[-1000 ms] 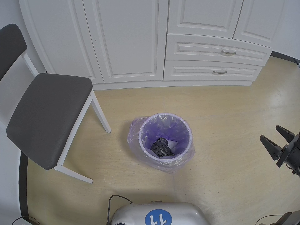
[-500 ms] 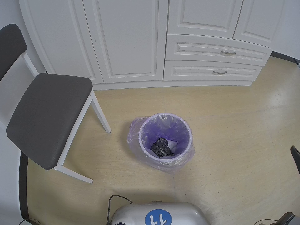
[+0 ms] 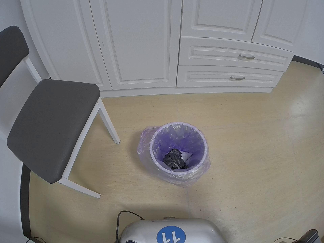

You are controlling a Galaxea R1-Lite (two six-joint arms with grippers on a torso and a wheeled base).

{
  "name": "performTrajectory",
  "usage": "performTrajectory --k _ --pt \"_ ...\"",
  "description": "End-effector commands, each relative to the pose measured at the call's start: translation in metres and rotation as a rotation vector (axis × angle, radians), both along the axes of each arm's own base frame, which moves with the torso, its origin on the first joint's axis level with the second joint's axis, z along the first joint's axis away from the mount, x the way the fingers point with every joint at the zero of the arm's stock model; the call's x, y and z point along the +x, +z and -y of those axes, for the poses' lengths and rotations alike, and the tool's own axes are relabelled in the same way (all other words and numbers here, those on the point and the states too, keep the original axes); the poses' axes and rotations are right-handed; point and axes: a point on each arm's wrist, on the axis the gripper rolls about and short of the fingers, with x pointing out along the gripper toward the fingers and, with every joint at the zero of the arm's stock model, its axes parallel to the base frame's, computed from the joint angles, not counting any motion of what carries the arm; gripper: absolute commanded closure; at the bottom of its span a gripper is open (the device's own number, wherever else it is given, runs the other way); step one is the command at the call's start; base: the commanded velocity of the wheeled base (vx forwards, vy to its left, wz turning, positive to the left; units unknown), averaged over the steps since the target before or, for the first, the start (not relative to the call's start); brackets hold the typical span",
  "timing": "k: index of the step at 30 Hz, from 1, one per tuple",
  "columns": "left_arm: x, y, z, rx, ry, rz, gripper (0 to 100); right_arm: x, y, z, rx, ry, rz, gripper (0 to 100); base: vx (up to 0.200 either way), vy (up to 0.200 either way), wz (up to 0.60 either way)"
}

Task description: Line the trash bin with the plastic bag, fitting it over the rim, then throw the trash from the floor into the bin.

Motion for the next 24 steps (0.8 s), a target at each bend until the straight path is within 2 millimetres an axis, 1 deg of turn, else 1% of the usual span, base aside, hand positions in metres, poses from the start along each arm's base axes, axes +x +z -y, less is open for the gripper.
performTrajectory --k 1,4,7,14,17,20,23,24 --pt "-0.008 -0.008 0.002 0.0 0.01 0.011 0 -0.022 -0.012 -0.002 0.046 -0.049 0.08 0 0.0 0.0 0.0" --pt "-0.009 -0.013 0.002 -0.002 0.011 0.006 0 -0.029 -0.015 -0.002 0.068 -0.052 0.113 0 0.0 0.0 0.0" --pt "-0.009 -0.015 0.002 -0.008 0.008 0.011 0 -0.026 -0.02 -0.002 0.068 -0.065 0.104 0 0.0 0.0 0.0" --pt "-0.006 -0.019 0.001 -0.036 -0.001 0.002 0 -0.026 -0.021 -0.002 0.064 -0.06 0.106 0 0.0 0.0 0.0" --pt "-0.001 -0.03 -0.001 -0.038 -0.052 -0.037 0 -0.026 -0.021 -0.002 0.061 -0.064 0.107 0 0.0 0.0 0.0" --pt "0.0 -0.037 -0.002 -0.048 -0.119 -0.043 0 -0.026 -0.02 -0.002 0.062 -0.067 0.112 0 0.0 0.0 0.0" --pt "0.002 -0.041 -0.002 -0.065 -0.126 -0.049 0 -0.026 -0.02 -0.002 0.062 -0.067 0.11 0 0.0 0.0 0.0" --pt "0.004 -0.047 -0.002 -0.079 -0.139 -0.057 0 -0.026 -0.02 -0.002 0.062 -0.067 0.11 0 0.0 0.0 0.0"
